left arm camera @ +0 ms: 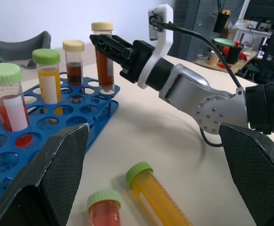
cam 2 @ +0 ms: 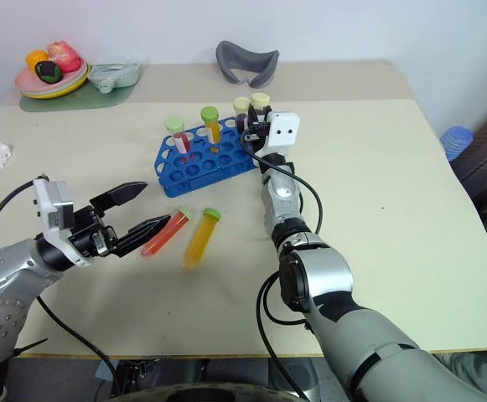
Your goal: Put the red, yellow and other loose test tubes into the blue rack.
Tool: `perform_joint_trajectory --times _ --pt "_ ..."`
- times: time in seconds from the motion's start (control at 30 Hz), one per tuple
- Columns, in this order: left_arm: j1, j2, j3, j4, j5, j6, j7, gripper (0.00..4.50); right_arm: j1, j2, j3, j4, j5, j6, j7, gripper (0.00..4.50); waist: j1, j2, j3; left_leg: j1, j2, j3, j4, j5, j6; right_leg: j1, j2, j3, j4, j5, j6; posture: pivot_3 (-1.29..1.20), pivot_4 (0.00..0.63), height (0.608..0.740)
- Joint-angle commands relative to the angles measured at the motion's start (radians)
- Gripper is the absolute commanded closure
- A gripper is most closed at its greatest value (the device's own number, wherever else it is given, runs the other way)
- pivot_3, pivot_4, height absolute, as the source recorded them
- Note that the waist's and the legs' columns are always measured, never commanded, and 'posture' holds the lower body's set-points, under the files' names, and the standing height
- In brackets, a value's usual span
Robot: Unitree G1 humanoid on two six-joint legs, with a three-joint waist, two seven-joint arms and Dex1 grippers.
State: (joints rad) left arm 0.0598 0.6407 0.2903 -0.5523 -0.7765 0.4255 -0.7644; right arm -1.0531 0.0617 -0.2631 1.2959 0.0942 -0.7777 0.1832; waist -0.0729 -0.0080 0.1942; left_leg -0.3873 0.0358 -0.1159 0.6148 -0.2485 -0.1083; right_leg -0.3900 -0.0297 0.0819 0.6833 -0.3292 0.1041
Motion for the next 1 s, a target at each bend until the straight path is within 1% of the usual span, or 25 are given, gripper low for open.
perform_joint_trajectory --times 0.03,0.1,0.13,0.4,0.57,0.7,0.8,1.0 --pt "-0.007 0.001 0.008 -0.03 -0.015 -0.007 -0.003 0.0 0.005 0.007 -0.008 -0.013 0.01 -0.022 0.003 1.21 0.0 0.0 0.0 0.0 0.0 0.0 0.0 0.0 0.0 0.0 0.0 0.0 0.0 0.0 0.0 0.0 0.15 0.74" --pt "-0.009 0.001 0.006 -0.028 -0.015 -0.007 -0.004 0.0 0.008 0.006 -0.005 -0.014 0.002 -0.023 -0.015 0.12 -0.003 0.0 0.0 0.0 0.0 0.0 0.0 0.0 0.0 0.0 0.0 0.0 0.0 0.0 0.0 0.0 0.15 0.74" --pt "-0.01 0.001 0.005 -0.027 -0.015 -0.007 -0.004 0.0 0.011 0.006 -0.001 -0.015 -0.005 -0.026 -0.025 0.05 -0.004 0.0 0.0 0.0 0.0 0.0 0.0 0.0 0.0 0.0 0.0 0.0 0.0 0.0 0.0 0.0 0.15 0.74" --pt "-0.025 -0.011 -0.013 -0.016 -0.006 -0.009 -0.005 0.0 0.031 0.003 0.03 -0.022 -0.02 0.014 0.002 0.05 -0.005 0.0 0.0 0.0 0.0 0.0 0.0 0.0 0.0 0.0 0.0 0.0 0.0 0.0 0.0 0.0 0.15 0.74" --pt "-0.031 -0.017 -0.021 -0.011 -0.002 -0.012 -0.004 0.0 0.023 -0.008 0.054 -0.044 -0.03 0.125 -0.01 0.05 -0.006 0.0 0.0 0.0 0.0 0.0 0.0 0.0 0.0 0.0 0.0 0.0 0.0 0.0 0.0 0.0 0.15 0.74" --pt "-0.03 -0.025 -0.03 -0.008 0.002 -0.016 -0.003 0.0 0.023 -0.013 0.062 -0.096 0.001 0.197 0.052 0.05 -0.006 0.001 0.0 0.0 0.0 0.0 0.0 0.0 0.0 -0.001 0.0 0.0 0.0 0.0 0.0 0.0 0.15 0.74" --pt "-0.033 -0.031 -0.036 -0.005 0.004 -0.017 -0.002 0.0 0.013 -0.026 0.059 -0.126 0.017 0.267 0.072 0.05 -0.005 0.001 0.0 0.0 0.0 0.0 0.0 0.0 0.0 -0.001 0.0 0.0 0.0 0.0 0.0 0.0 0.15 0.74" --pt "-0.035 -0.044 -0.047 -0.001 0.012 -0.022 -0.001 0.0 -0.018 -0.074 0.056 -0.191 0.045 0.372 0.128 0.05 -0.002 0.001 0.0 -0.001 0.0 0.0 0.0 0.0 0.0 -0.001 0.0 0.0 0.0 0.0 0.0 0.0 0.15 0.74"
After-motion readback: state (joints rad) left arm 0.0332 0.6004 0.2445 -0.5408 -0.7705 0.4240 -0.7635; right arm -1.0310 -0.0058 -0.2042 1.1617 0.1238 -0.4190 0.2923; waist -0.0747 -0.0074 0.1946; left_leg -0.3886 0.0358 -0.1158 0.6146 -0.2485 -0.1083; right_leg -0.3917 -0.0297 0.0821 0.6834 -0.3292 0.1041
